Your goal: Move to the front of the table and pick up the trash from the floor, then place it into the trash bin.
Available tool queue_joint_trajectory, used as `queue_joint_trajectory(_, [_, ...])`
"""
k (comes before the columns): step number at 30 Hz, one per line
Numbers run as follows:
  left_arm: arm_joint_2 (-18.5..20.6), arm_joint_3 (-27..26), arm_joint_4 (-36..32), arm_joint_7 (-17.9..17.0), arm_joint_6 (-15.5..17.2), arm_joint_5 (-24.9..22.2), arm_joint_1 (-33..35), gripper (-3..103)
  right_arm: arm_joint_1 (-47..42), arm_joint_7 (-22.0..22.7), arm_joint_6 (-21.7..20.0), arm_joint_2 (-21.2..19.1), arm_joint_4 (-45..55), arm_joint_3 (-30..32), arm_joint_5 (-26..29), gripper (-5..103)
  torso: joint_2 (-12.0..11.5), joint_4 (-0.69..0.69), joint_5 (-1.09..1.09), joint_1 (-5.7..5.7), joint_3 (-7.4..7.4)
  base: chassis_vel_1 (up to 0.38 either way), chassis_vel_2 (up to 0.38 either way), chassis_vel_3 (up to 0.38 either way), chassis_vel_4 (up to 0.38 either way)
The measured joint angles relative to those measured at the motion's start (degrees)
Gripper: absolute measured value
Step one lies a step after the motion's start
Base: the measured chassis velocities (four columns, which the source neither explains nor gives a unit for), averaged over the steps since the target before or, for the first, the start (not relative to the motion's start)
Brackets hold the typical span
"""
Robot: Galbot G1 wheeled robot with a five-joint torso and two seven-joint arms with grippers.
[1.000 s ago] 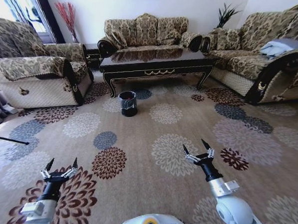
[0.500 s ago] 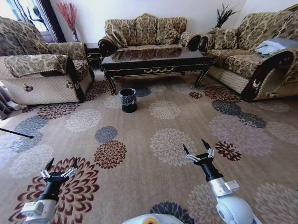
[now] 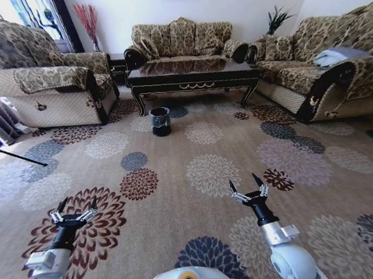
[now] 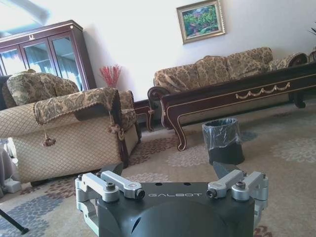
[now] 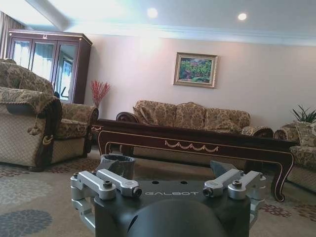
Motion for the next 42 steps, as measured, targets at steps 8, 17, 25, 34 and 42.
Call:
queue_joint_trajectory(8, [0.0,0.0,0.0,0.0,0.0,0.0,0.0,100,0.0,0.0,0.0,0.0,0.0,0.0,0.0,100,0.0,0.0,0.0,0.0,0.0,0.0,0.0,0.0,0.0])
queue_joint_trajectory(17, [0.0,0.0,0.0,0.0,0.0,0.0,0.0,100,0.0,0.0,0.0,0.0,0.0,0.0,0.0,100,0.49,0.0,0.0,0.08,0.4,0.0,0.0,0.0,0.0])
queue_joint_trajectory(25, [0.0,0.0,0.0,0.0,0.0,0.0,0.0,100,0.0,0.0,0.0,0.0,0.0,0.0,0.0,100,2.33,0.0,0.0,0.14,2.22,0.0,0.0,0.0,0.0])
queue_joint_trajectory(34, [0.0,0.0,0.0,0.0,0.0,0.0,0.0,100,0.0,0.0,0.0,0.0,0.0,0.0,0.0,100,4.59,0.0,0.0,0.34,4.24,0.0,0.0,0.0,0.0])
queue_joint_trajectory(42, [0.0,0.0,0.0,0.0,0.0,0.0,0.0,100,0.0,0.0,0.0,0.0,0.0,0.0,0.0,100,6.65,0.0,0.0,0.58,6.05,0.0,0.0,0.0,0.0])
